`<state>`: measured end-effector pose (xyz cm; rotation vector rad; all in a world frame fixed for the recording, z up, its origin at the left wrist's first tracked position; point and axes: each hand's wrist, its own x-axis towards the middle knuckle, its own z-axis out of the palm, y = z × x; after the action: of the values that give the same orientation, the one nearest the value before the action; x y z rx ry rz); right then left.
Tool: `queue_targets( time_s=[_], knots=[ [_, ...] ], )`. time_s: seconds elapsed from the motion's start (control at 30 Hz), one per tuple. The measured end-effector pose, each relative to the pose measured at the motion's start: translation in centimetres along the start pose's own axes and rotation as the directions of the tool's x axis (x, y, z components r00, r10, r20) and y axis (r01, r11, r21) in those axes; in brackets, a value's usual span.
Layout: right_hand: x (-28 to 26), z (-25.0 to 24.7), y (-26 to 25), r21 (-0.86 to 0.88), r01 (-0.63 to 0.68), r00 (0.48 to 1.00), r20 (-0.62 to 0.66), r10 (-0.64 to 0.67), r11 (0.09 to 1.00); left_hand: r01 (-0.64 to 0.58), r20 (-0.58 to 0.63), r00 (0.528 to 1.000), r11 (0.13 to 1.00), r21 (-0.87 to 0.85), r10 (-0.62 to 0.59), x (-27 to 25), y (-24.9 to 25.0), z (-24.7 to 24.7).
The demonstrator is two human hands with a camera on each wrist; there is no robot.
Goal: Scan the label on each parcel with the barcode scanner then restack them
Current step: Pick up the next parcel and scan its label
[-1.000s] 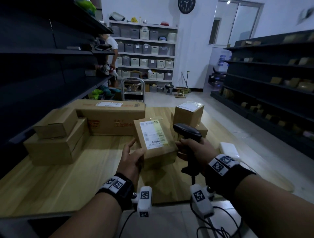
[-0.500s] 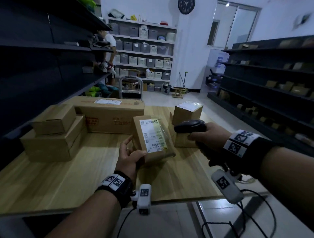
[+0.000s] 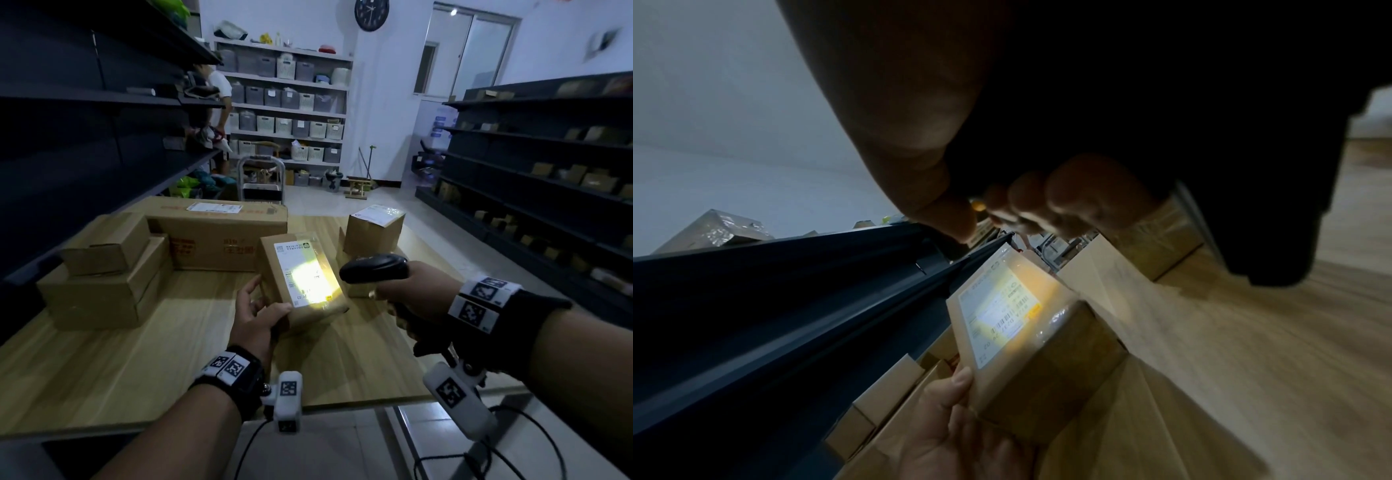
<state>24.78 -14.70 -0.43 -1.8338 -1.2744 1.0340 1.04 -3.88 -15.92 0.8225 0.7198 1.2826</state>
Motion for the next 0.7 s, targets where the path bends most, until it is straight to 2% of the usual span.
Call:
queue_targets(
  time_s=[0.27, 0.7],
  knots=[
    [-0.59, 0.37, 0.09, 0.074, -0.053, 0.998, 0.045, 0.050, 0.996, 0.009, 0.004, 1.000, 1.000, -0.022, -0.009, -0.30, 0.17, 0.23],
    [-0.77, 0.78, 0.35, 0.193, -0.151, 0.989, 0.035, 0.147, 0.969, 0.011, -0.034, 0.999, 1.000, -0.003, -0.012, -0.10, 0.13, 0.37]
  ],
)
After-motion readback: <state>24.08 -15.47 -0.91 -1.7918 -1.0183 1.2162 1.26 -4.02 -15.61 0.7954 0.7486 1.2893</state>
